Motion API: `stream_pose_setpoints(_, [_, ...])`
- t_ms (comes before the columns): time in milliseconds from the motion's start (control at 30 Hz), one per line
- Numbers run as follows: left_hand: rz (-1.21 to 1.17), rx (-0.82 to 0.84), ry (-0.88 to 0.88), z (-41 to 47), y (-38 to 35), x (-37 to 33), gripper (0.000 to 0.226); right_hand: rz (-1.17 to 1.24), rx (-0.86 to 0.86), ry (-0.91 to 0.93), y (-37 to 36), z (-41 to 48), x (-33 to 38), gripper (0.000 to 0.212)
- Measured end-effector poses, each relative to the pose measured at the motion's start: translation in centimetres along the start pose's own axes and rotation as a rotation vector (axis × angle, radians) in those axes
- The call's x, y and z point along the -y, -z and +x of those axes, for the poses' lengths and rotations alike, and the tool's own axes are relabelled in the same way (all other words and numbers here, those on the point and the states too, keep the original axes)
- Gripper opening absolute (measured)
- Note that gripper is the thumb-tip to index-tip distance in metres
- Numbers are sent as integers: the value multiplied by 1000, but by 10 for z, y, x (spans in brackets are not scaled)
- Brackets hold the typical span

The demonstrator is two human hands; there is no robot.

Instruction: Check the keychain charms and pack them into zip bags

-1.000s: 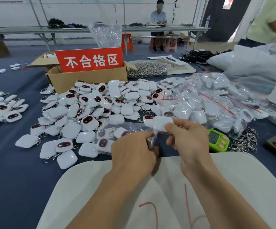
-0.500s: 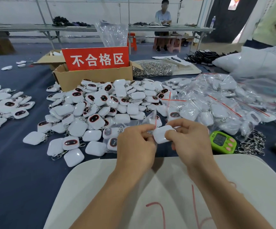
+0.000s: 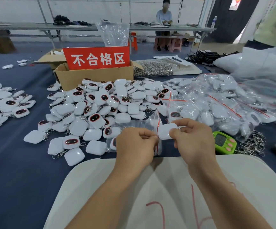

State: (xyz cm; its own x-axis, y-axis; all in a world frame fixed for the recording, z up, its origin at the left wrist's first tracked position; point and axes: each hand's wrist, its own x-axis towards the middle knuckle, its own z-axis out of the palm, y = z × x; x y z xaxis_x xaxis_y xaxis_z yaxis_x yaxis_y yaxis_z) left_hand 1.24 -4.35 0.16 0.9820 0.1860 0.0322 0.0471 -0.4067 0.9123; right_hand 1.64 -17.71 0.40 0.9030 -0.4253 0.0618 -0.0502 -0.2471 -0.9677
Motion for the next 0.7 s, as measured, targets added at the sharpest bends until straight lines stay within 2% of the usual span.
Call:
stream_pose_setpoints(200, [24,-67,-65,-2,0,-5,22,-267,-46,203,-4,-11,2,19])
stream_pose_setpoints(267, [74,-72,-79,-3,0,-4,19,-216,-82,215,-5,-14,2,21])
stream_pose_setpoints(367, [97,-39,-40,-1,-1,0,15,-4,-129,180,-2,-10,5,18])
stream_pose_setpoints(467, [116,-3,-32,-1,-3,0,17,139,-87,131,1,-8,9,20])
stream_pose_setpoints(567, [61,-2,-30,-2,-4,-1,19,85,-22,77,-1,-9,7,20])
stream_pose_setpoints(700, [17,-103,-29,2,-3,-1,15,-42,-46,72,0,-6,3,17])
